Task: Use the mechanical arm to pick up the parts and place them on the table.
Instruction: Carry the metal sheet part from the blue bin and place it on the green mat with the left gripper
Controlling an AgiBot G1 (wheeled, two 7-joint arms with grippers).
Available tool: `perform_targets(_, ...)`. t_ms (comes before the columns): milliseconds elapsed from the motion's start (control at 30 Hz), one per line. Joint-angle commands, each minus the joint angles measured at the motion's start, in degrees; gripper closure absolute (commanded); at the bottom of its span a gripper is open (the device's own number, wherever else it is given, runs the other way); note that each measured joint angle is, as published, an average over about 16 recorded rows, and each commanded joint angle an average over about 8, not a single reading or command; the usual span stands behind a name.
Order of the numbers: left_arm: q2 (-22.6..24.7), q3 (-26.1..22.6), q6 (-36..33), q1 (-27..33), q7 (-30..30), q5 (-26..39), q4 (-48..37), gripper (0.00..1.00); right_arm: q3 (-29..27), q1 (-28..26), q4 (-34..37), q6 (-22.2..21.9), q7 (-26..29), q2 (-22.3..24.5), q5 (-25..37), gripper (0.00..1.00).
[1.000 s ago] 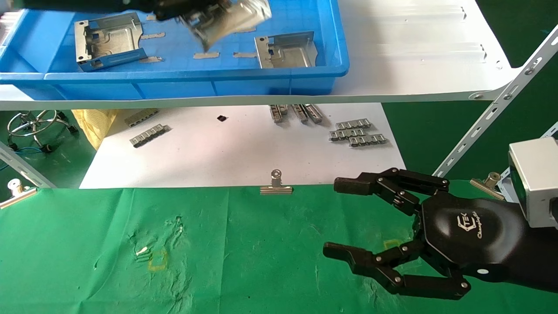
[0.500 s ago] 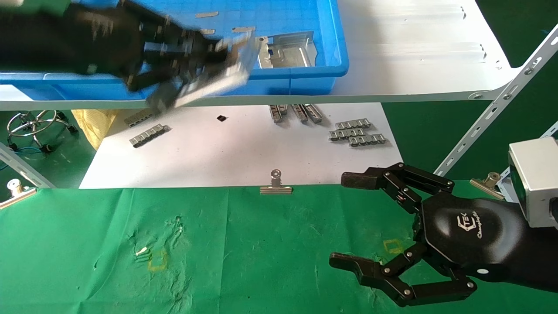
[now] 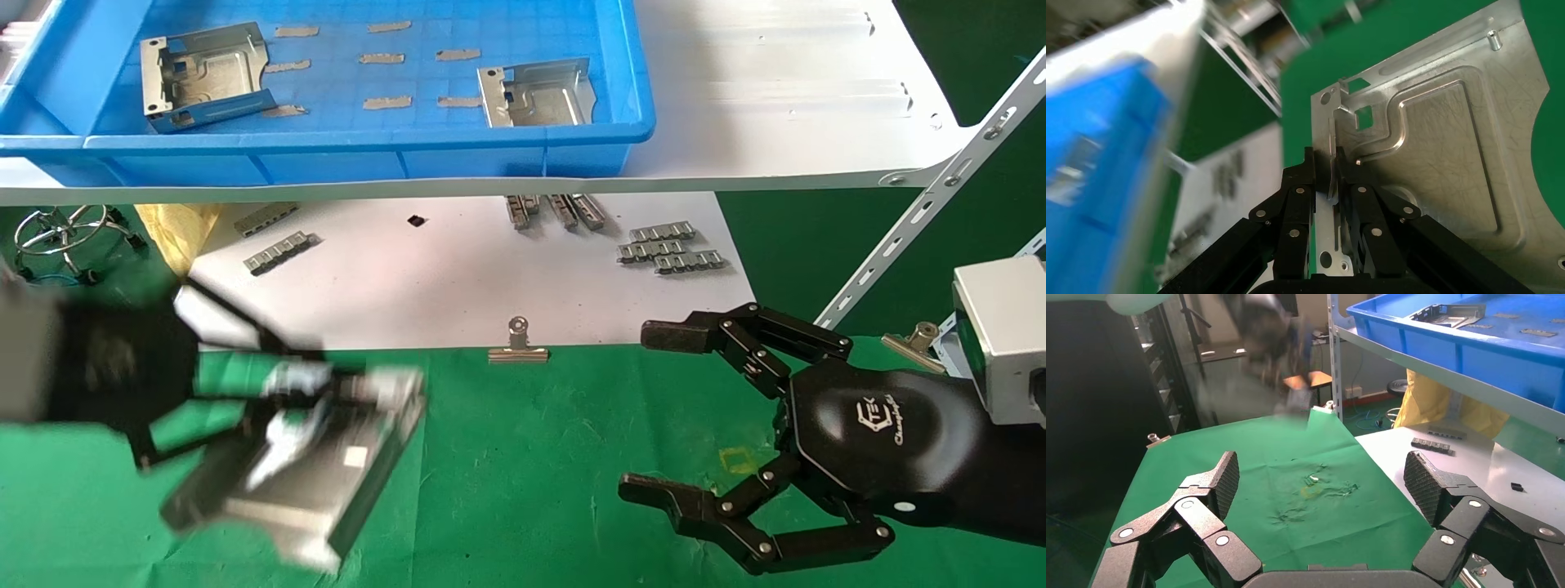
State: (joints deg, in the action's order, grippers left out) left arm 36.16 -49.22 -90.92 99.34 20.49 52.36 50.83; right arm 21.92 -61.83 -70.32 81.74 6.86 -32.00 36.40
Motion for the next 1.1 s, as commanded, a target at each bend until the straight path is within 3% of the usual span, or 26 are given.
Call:
perform_targets(33,-1.15,-2.57,-0.02,-1.0,3.59,1.56,1.0,1.0,0.0,0.0,0.0,0.0,0.0,0.0,0.0,0.0)
perform_targets(233,1.21,-6.08,3.08,-3.77,11.13,4.45,-9.36,1.0,0.0,0.0,0.0,0.0,0.0,0.0,0.0,0.0)
perform_targets(467,2.66,-5.95,8.21,-8.54,21.56,5.36,-16.36,0.99,0.0,0.0,0.0,0.0,0.0,0.0,0.0,0.0)
perform_targets(533,3.09,-5.74,8.96,-9.99,23.49,4.85,-17.79,0.88,0.0,0.0,0.0,0.0,0.0,0.0,0.0,0.0)
perform_targets(733,4.77,-5.46,10.51,-12.13,26.1,4.11,-21.62,0.17,0.0,0.0,0.0,0.0,0.0,0.0,0.0,0.0)
perform_targets(800,5.19,-5.35,10.76,-12.42,26.82,3.94,-22.78,0.03,0.0,0.0,0.0,0.0,0.0,0.0,0.0,0.0)
perform_targets(1100,6.22,-5.25,8.64,-12.46,29.37,3.53,-26.73,0.0,0.0,0.0,0.0,0.0,0.0,0.0,0.0,0.0)
